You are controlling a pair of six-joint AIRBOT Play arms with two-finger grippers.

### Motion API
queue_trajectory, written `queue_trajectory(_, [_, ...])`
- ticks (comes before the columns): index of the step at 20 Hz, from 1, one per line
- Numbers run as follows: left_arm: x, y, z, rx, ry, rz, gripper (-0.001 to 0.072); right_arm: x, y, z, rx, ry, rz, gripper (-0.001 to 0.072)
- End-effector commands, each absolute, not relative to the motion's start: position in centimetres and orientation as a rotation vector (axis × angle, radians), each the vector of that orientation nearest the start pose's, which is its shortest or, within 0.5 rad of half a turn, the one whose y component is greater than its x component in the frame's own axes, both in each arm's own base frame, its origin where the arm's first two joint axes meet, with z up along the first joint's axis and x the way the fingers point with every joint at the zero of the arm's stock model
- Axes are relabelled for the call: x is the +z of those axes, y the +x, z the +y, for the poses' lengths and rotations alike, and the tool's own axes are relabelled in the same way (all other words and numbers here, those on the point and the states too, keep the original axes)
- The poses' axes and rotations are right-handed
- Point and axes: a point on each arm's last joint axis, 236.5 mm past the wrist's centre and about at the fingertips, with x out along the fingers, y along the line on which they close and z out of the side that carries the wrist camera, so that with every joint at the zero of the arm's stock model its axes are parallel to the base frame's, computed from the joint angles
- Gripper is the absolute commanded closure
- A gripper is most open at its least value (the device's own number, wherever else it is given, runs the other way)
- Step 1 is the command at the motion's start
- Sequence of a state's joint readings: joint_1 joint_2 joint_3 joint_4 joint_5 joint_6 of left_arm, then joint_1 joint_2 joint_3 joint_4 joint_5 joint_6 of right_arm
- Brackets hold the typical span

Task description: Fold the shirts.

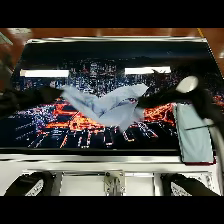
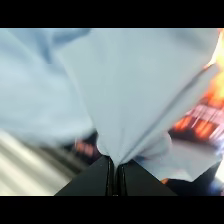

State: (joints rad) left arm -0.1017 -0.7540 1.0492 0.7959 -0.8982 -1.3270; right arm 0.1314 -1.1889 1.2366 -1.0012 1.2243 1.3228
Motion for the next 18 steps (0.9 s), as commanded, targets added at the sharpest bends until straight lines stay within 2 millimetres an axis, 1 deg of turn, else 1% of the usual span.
queue_trajectory(1, [44.7, 28.2, -12.9, -0.553, -0.229, 0.01, 0.0666, 34.4, 36.4, 9.1, 0.387, -0.003, 0.413, 0.0651])
queue_trajectory(2, [49.6, 25.6, -12.1, -0.543, -0.218, -0.13, 0.0666, 41.7, 34.1, 6.8, 0.296, -0.017, 0.208, 0.0652])
queue_trajectory(3, [53.7, 22.6, -11.5, -0.538, -0.212, -0.256, 0.0666, 47.6, 31.3, 5.2, 0.229, -0.029, 0.031, 0.0652])
queue_trajectory(4, [56.9, 19.7, -10.8, -0.532, -0.209, -0.365, 0.0667, 51.4, 28.3, 4.8, 0.208, -0.033, -0.077, 0.0651])
queue_trajectory(5, [58.8, 17.1, -10.3, -0.529, -0.207, -0.444, 0.0666, 54.0, 25.3, 4.8, 0.204, -0.045, -0.157, 0.0651])
queue_trajectory(6, [59.7, 15.3, -10.1, -0.528, -0.202, -0.485, 0.0666, 55.4, 23.2, 4.9, 0.206, -0.037, -0.201, 0.0651])
queue_trajectory(7, [59.8, 14.0, -10.1, -0.533, -0.195, -0.498, 0.0666, 56.1, 21.5, 4.9, 0.211, -0.006, -0.223, 0.0652])
queue_trajectory(8, [59.6, 13.3, -10.3, -0.541, -0.184, -0.49, 0.0666, 56.1, 20.5, 5.0, 0.215, 0.017, -0.221, 0.0651])
queue_trajectory(9, [59.0, 13.0, -10.7, -0.552, -0.17, -0.466, 0.0666, 55.6, 19.9, 5.1, 0.22, 0.022, -0.2, 0.0651])
queue_trajectory(10, [58.2, 13.2, -10.9, -0.552, -0.148, -0.435, 0.0666, 54.8, 19.8, 5.2, 0.222, 0.016, -0.165, 0.0651])
queue_trajectory(12, [55.8, 14.6, -10.8, -0.515, -0.089, -0.335, 0.0666, 52.2, 20.5, 4.8, 0.201, -0.006, -0.055, 0.0651])
queue_trajectory(14, [52.7, 17.1, -9.3, -0.43, -0.078, -0.213, 0.0667, 49.0, 21.9, 3.9, 0.167, -0.03, 0.082, 0.0651])
queue_trajectory(15, [50.6, 18.5, -8.2, -0.373, -0.078, -0.135, 0.0667, 46.9, 22.8, 3.5, 0.151, -0.04, 0.172, 0.0651])
queue_trajectory(17, [45.9, 21.2, -6.6, -0.285, -0.086, 0.026, 0.0667, 41.9, 24.7, 3.1, 0.145, -0.038, 0.389, 0.0651])
queue_trajectory(18, [43.0, 22.5, -5.9, -0.251, -0.092, 0.114, 0.0666, 39.2, 25.8, 3.1, 0.147, -0.018, 0.507, 0.0651])
